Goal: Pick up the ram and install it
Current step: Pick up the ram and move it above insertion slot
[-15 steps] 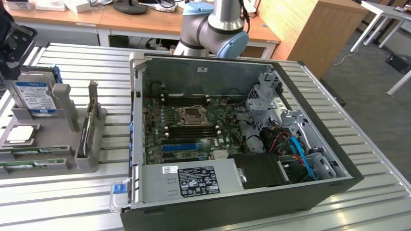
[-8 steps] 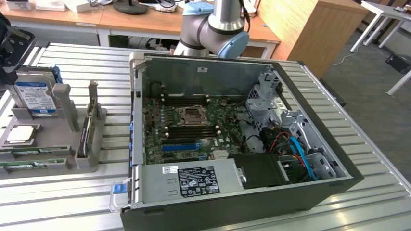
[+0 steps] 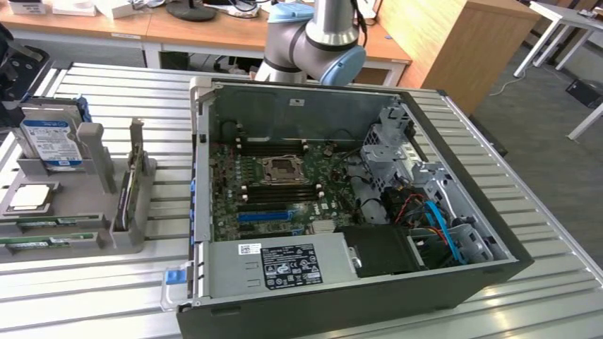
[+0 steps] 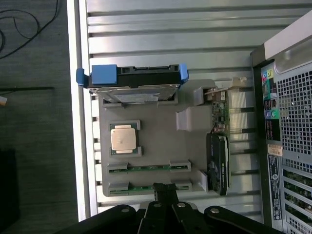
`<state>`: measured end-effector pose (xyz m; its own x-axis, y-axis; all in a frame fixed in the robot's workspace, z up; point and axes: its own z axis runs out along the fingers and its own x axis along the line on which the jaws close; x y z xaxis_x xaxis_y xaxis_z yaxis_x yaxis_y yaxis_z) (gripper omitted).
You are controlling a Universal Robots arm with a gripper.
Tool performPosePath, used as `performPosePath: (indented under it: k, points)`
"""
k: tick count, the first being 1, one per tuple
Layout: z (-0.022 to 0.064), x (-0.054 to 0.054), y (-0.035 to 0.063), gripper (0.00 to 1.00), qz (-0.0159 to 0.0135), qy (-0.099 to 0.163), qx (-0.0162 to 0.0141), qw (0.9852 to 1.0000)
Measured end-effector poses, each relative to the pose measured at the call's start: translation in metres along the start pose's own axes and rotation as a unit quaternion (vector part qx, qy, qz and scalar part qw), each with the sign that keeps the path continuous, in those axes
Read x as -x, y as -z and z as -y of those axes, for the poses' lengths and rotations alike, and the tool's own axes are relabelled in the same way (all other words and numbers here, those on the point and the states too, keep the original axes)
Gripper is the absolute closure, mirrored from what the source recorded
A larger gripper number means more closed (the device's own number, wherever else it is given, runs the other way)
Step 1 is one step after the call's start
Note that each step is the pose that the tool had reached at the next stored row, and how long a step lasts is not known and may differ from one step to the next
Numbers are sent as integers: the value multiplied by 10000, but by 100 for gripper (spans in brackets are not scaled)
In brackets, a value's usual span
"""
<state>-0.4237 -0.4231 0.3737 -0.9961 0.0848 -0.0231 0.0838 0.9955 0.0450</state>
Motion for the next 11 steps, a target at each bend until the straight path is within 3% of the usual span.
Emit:
performPosePath:
  k: [11]
  points:
    - [0, 0, 0, 89, -1, 13, 0, 10000]
